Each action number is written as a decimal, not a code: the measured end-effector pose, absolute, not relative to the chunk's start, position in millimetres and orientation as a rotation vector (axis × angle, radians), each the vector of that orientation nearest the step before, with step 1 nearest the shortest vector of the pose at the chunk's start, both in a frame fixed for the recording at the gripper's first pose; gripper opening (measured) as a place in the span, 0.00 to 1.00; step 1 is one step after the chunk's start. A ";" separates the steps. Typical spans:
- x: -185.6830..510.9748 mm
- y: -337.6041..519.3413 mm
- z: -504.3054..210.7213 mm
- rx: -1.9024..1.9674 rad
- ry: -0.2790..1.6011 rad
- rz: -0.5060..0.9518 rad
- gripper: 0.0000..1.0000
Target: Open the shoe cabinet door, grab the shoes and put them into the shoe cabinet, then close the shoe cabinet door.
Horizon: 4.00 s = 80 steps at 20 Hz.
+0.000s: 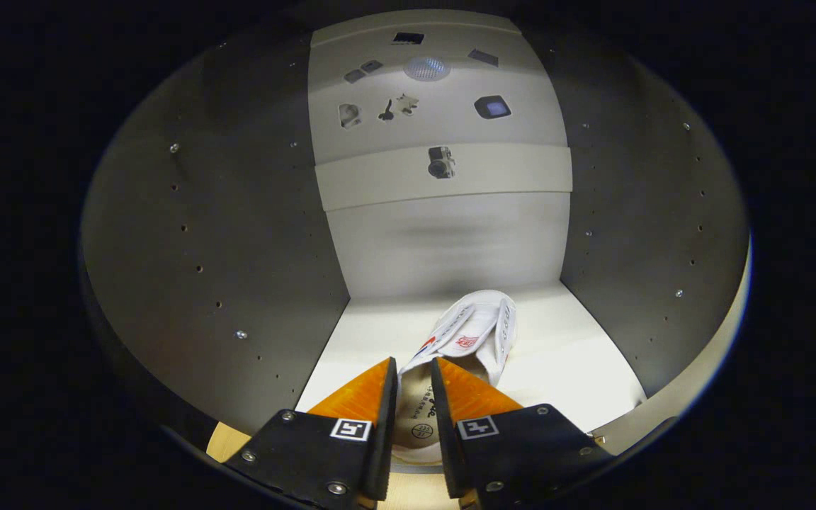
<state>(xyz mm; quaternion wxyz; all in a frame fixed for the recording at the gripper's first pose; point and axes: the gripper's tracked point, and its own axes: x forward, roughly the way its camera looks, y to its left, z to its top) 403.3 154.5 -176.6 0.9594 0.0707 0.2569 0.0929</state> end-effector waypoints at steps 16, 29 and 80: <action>246.8 126.1 -91.3 0.052 0.384 0.103 0.88; 123.1 102.1 -30.8 0.067 0.303 0.132 0.92; 74.3 -67.4 -59.2 0.158 0.290 0.164 0.89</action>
